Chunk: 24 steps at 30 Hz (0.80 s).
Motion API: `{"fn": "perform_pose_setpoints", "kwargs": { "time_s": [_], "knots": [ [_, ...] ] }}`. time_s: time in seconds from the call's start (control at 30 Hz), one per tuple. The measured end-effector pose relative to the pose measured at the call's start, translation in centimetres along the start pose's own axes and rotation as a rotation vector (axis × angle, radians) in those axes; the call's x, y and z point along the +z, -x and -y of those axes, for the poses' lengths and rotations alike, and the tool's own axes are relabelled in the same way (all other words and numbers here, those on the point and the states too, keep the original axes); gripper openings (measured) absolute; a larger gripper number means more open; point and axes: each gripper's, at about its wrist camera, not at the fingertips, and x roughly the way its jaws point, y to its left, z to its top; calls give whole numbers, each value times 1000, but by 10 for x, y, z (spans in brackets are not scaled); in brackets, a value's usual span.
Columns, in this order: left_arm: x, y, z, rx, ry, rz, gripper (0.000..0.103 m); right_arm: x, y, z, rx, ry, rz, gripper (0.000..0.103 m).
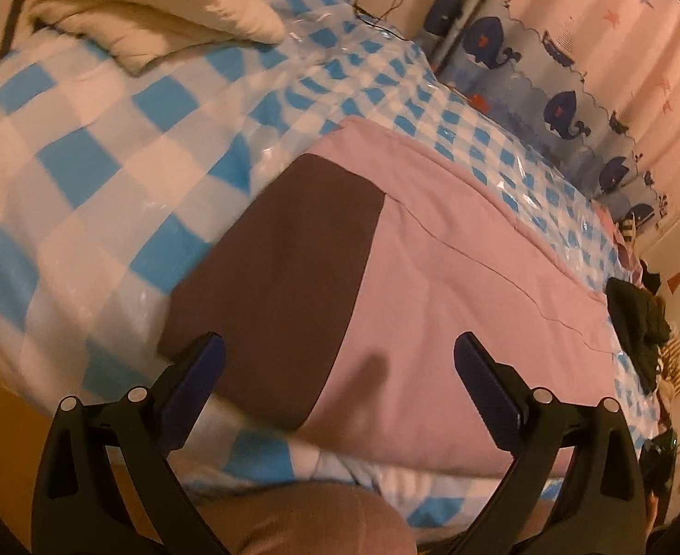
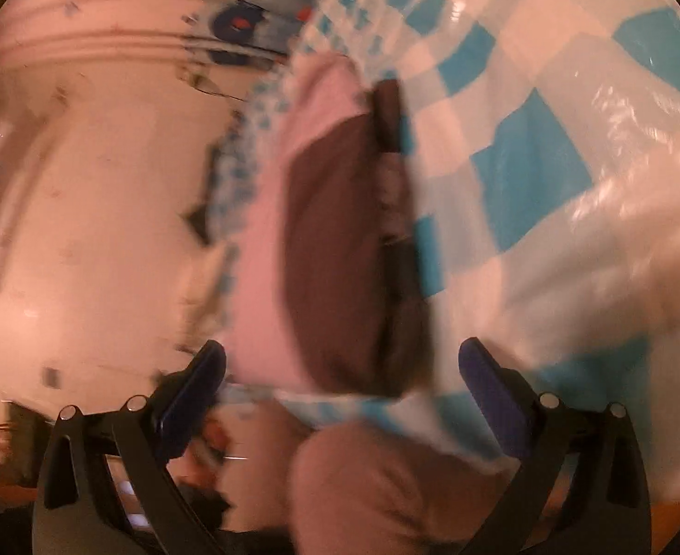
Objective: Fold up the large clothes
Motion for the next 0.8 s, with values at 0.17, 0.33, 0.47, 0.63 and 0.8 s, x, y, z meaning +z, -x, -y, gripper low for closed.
{"fn": "perform_pose_setpoints", "kwargs": {
  "time_s": [0.17,0.33,0.47,0.63,0.8],
  "knots": [
    [-8,0,-10,-19,14,-43,95,-19,-7,10,49,-56,-43,97],
    [-19,-10,-48,-71,223,-117,95,-15,-37,18,137,-122,-25,97],
    [-25,-13,-73,-88,308,-125,95,0,-57,23,143,-182,1,97],
    [-25,-20,-89,-209,402,-100,95,7,-54,-2,190,-133,66,97],
    [-21,-37,-85,-306,432,-92,95,8,-71,12,89,-182,38,97]
  ]
}}
